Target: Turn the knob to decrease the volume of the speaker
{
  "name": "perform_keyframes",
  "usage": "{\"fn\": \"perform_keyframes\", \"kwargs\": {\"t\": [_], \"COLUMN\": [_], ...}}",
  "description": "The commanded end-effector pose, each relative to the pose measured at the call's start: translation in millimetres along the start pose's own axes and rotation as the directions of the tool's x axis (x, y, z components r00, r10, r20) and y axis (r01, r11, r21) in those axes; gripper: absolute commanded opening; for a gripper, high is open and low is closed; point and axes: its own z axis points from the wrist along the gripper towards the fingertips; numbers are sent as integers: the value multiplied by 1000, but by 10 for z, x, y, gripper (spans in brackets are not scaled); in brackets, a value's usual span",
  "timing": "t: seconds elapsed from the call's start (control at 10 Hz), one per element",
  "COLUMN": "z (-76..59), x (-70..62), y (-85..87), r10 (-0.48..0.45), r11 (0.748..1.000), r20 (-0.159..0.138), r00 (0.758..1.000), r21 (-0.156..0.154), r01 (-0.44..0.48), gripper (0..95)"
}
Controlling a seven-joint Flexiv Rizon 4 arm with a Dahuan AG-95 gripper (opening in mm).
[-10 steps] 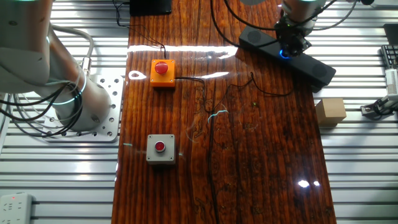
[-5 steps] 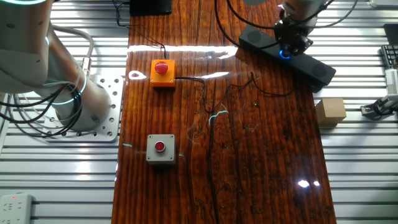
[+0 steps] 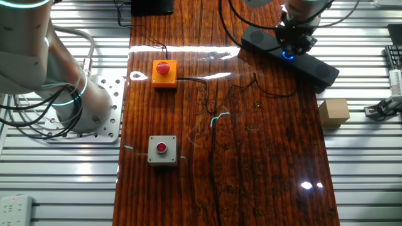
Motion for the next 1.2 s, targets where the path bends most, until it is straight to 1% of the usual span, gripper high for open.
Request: {"fn": "perform_keyframes", "kwargs": {"t": [0.1,0.3,0.6,0.7,0.8,0.9,1.0,1.2], "z": [7,7,7,7,7,7,7,6], "x": [3,3,3,3,3,3,3,3], "y": [1,1,1,1,1,1,1,1], "r10": [-77,-131,-206,-257,-288,-297,-342,-403], "r11": [997,991,979,966,957,955,939,915], "r20": [0,2,-6,-11,-13,-13,-7,-4], "r00": [997,991,979,966,957,955,940,915], "r21": [1,3,11,13,14,14,17,22], "r01": [77,131,206,257,289,298,342,403], "gripper": [0,0,0,0,0,0,0,0]}}
